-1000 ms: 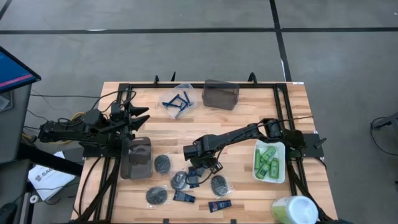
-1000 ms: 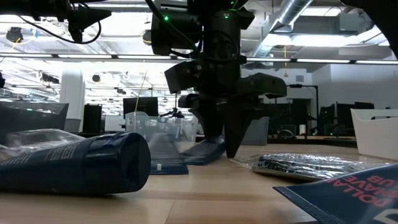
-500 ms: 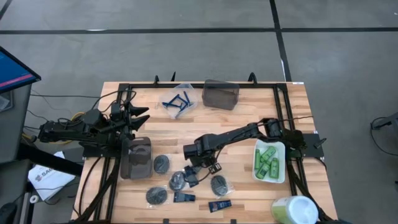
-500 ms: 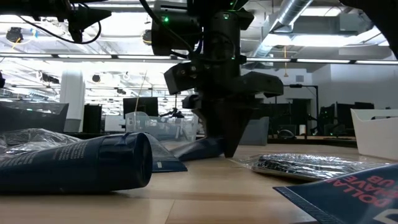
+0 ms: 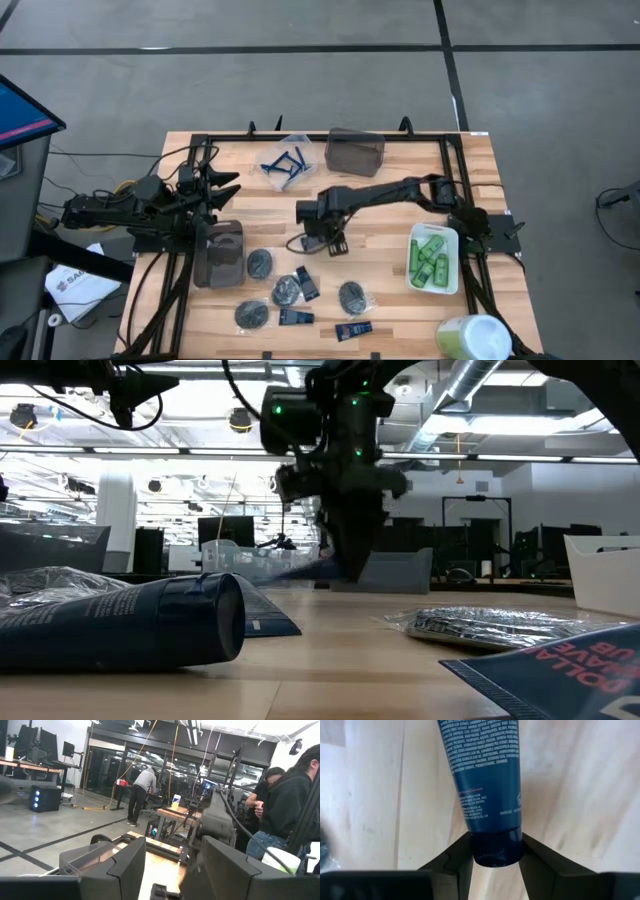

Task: Pick & Place Travel size toiletries
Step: Put the blue shave cream into the top black bin

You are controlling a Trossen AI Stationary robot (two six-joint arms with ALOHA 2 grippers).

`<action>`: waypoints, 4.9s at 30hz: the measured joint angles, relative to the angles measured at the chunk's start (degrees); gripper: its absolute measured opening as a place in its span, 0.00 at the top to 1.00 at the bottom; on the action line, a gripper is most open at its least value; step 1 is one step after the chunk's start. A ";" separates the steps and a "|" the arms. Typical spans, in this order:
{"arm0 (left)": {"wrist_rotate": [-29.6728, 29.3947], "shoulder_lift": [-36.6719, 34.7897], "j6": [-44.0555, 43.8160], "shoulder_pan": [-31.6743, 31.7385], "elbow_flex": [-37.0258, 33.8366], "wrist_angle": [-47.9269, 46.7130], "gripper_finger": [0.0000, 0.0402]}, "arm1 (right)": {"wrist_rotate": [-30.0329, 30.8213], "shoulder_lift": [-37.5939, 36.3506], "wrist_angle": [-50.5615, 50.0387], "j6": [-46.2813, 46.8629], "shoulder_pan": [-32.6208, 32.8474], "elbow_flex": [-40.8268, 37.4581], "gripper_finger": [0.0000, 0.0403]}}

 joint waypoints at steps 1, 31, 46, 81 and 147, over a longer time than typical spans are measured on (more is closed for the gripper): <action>0.00 0.00 0.00 -0.01 0.00 0.00 0.52 | -0.07 -0.77 -0.56 0.12 -0.85 -0.02 0.69; -0.01 0.00 -0.01 -0.01 -0.02 0.39 0.52 | 2.77 -12.93 -0.29 3.24 -34.57 0.20 0.68; -0.96 0.02 -0.21 -0.02 -0.02 0.42 0.52 | 5.25 -7.10 -1.28 2.88 -35.24 0.09 0.67; -1.22 0.02 -0.20 -0.02 -0.02 0.44 0.52 | -5.74 -25.42 -18.62 35.48 16.22 0.08 0.29; -1.27 3.39 -0.17 -0.02 -0.04 1.36 0.52 | 0.20 3.81 5.69 50.26 37.34 0.04 0.76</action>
